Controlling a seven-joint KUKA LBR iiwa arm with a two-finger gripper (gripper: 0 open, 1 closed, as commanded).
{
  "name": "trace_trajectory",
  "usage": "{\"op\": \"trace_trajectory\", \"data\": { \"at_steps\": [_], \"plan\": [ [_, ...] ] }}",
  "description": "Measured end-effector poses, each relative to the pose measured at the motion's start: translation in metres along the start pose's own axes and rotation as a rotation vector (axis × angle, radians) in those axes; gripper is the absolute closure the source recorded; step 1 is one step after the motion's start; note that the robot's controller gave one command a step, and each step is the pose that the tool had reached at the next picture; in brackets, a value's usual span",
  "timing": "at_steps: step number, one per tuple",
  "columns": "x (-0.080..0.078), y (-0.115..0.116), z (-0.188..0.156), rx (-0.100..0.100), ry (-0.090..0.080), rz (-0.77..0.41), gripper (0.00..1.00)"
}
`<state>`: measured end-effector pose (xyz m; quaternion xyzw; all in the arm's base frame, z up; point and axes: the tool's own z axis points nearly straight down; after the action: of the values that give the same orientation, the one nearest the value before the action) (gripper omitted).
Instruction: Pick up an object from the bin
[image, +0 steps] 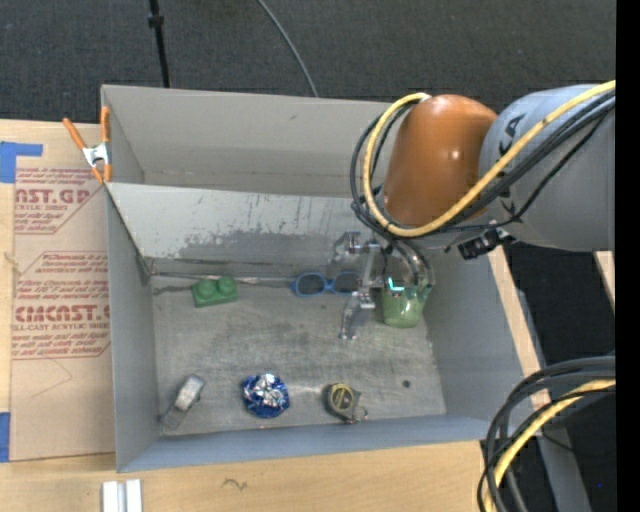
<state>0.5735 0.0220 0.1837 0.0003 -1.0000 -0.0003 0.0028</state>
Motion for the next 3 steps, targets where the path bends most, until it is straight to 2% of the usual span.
{"op": "trace_trajectory", "data": {
  "at_steps": [1, 2, 3],
  "plan": [
    [0.081, 0.084, 0.069, -0.002, 0.007, 0.036, 0.0],
    [0.088, 0.093, 0.111, 0.0, -0.018, -0.132, 0.0],
    [0.09, 0.093, 0.111, 0.0, -0.013, -0.133, 1.0]
  ]
}}
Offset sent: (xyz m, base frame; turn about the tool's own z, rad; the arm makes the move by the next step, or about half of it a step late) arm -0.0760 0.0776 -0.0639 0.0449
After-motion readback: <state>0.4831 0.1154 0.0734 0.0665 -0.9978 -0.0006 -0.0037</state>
